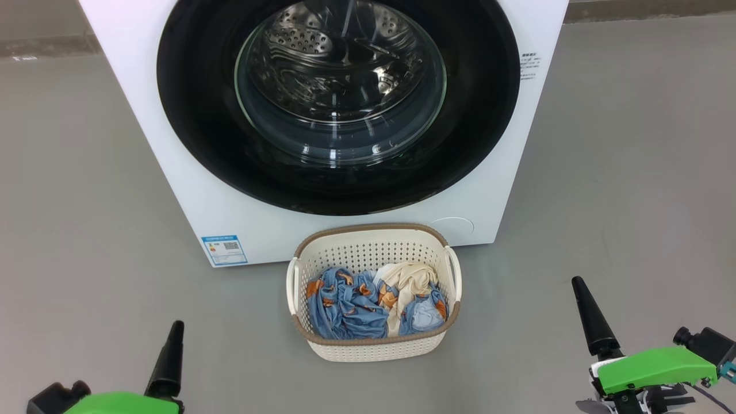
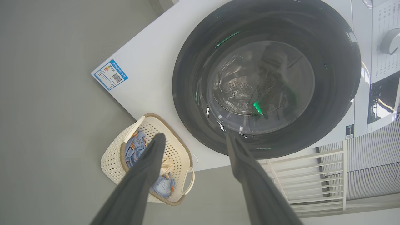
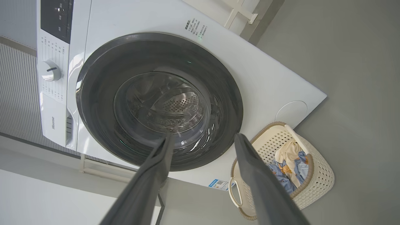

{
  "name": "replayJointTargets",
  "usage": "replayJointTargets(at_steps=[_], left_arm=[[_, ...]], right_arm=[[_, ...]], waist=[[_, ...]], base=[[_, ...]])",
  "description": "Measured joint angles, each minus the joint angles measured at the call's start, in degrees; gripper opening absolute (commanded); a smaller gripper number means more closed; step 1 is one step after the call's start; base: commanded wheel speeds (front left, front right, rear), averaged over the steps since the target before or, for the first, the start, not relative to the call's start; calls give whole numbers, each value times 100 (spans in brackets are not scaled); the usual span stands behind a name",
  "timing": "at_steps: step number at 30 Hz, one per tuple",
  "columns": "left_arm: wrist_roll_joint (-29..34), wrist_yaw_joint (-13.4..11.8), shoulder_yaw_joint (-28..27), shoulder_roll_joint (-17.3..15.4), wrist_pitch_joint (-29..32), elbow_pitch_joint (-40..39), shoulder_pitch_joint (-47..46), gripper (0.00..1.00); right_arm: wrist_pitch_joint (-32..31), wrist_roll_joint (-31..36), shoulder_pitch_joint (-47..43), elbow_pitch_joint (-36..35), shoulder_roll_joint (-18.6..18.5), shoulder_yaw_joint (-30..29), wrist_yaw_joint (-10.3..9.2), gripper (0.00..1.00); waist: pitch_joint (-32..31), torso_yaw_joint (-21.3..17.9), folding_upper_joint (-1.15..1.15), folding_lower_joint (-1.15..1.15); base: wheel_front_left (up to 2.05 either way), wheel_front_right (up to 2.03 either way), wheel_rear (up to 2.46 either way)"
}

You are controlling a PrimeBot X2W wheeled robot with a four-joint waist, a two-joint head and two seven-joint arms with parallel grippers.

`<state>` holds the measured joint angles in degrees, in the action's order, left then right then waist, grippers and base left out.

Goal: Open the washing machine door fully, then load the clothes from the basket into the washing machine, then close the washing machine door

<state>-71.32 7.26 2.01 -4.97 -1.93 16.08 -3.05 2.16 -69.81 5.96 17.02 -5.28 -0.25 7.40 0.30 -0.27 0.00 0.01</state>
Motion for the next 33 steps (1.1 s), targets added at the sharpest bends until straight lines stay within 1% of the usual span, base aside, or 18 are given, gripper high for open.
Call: replayJointTargets(at_steps=[12,33], left_arm=[[981,1,35,-54,-211,38,-80,100],[2729,5,35,-91,-535,71,-181,100]], right_arm=[[169,1105,119,24,-66,123,0,100],[510,3036,364,200,-78,198,0,100]], waist=[[-6,-6,0,0],[-21,-33,0,0]], base=[[0,0,0],[0,0,0]])
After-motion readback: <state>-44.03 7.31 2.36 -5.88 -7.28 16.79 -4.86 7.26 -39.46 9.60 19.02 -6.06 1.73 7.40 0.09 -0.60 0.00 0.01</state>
